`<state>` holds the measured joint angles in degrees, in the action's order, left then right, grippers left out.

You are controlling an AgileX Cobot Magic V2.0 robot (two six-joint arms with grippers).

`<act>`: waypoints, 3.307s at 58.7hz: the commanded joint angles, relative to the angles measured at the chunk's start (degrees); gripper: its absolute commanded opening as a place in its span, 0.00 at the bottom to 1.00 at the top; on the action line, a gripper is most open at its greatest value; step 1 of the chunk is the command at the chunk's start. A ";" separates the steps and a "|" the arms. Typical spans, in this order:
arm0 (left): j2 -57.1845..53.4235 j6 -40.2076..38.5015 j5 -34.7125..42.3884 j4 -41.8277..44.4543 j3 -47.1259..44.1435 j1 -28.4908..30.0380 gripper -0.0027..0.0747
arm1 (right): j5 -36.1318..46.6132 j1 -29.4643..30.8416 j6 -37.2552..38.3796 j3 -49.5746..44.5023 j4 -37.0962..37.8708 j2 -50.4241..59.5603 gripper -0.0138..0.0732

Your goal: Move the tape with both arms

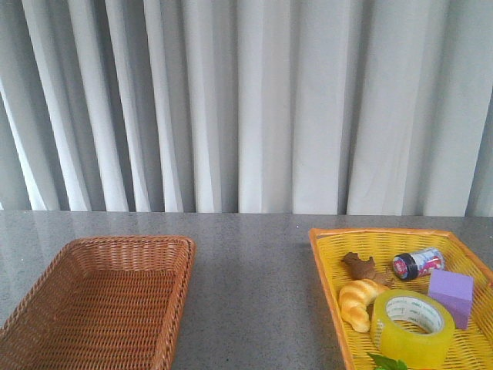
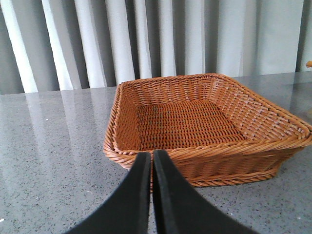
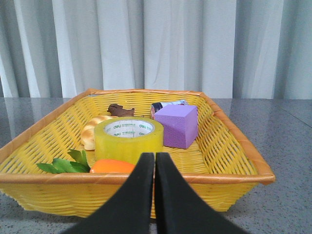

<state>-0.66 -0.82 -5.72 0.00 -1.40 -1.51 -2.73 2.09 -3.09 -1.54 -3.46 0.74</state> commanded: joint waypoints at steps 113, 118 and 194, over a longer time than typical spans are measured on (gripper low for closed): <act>-0.78 -0.57 11.70 -2.09 3.53 -0.13 0.03 | 5.05 0.44 0.09 3.05 -2.30 0.54 0.15; -0.15 -0.57 10.97 -1.85 8.15 -0.13 0.03 | 4.19 0.44 0.09 7.51 -3.26 -0.12 0.15; 41.96 3.53 -11.56 -1.66 36.31 -0.13 0.54 | -27.01 0.44 -0.68 37.27 4.12 -41.13 0.75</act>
<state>41.19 2.78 -22.24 -1.23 33.03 -1.51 -33.24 2.09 -3.64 33.95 0.00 -40.20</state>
